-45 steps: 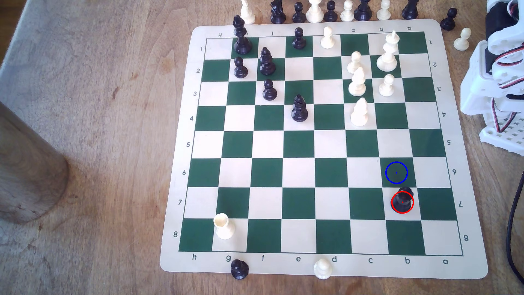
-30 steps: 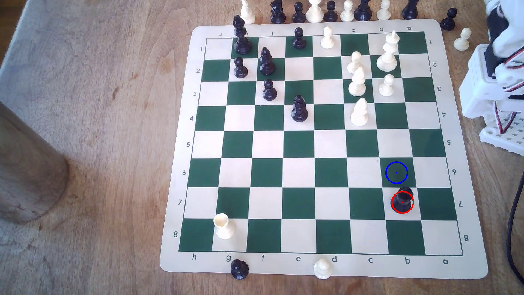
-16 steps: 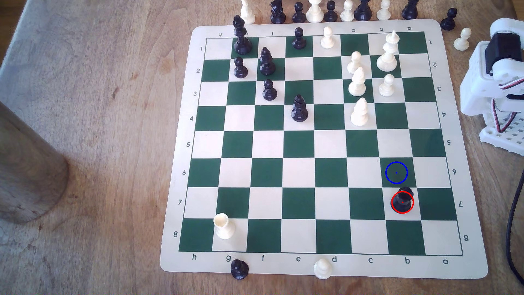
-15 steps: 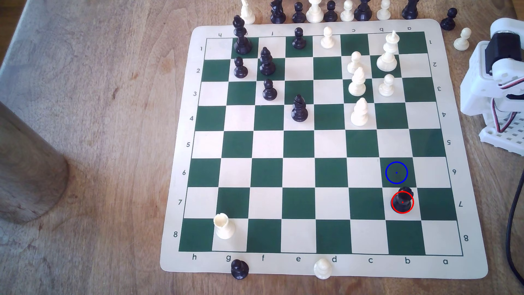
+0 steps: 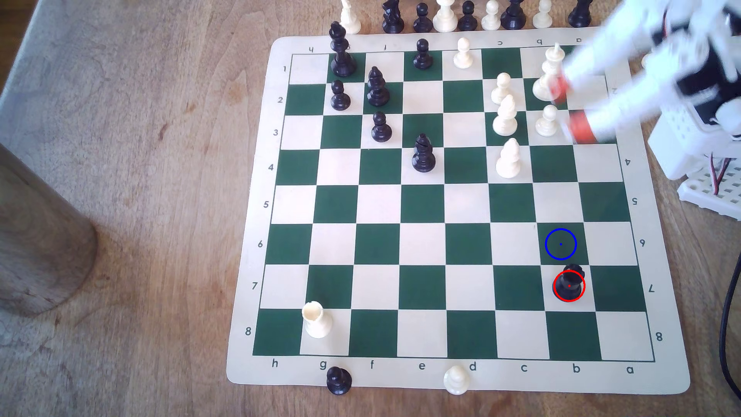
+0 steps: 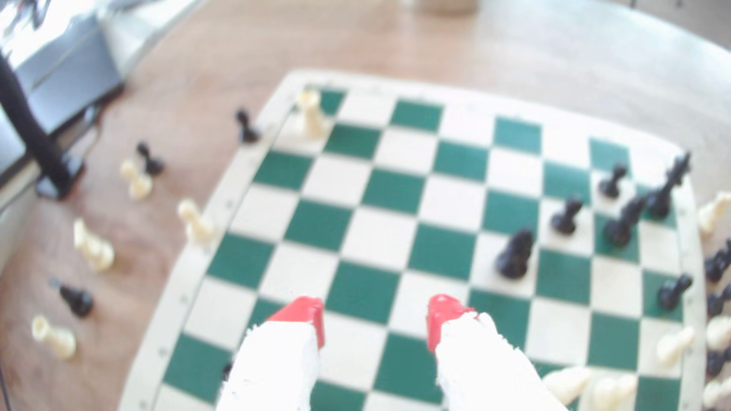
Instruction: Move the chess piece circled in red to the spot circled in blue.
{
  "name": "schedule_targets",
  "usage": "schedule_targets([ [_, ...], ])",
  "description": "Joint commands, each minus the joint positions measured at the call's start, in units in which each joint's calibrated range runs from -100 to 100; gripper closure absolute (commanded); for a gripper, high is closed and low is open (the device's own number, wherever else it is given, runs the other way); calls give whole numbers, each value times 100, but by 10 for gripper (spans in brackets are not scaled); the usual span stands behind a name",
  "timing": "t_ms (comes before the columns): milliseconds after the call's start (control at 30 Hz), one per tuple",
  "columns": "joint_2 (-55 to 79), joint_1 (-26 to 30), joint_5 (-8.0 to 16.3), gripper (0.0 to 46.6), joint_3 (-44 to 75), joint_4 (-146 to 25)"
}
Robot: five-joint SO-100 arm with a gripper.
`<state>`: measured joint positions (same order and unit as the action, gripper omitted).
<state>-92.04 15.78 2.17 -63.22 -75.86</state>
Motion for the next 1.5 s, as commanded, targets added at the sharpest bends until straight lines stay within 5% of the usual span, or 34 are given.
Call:
schedule_targets([
  [0,206,694,127,313,420,-604],
  [400,342,1453,440,311,-324,-1071],
  [833,2336,2055,537,307,-822,346],
  [1467,4085,2086,747,298,-895,2336],
])
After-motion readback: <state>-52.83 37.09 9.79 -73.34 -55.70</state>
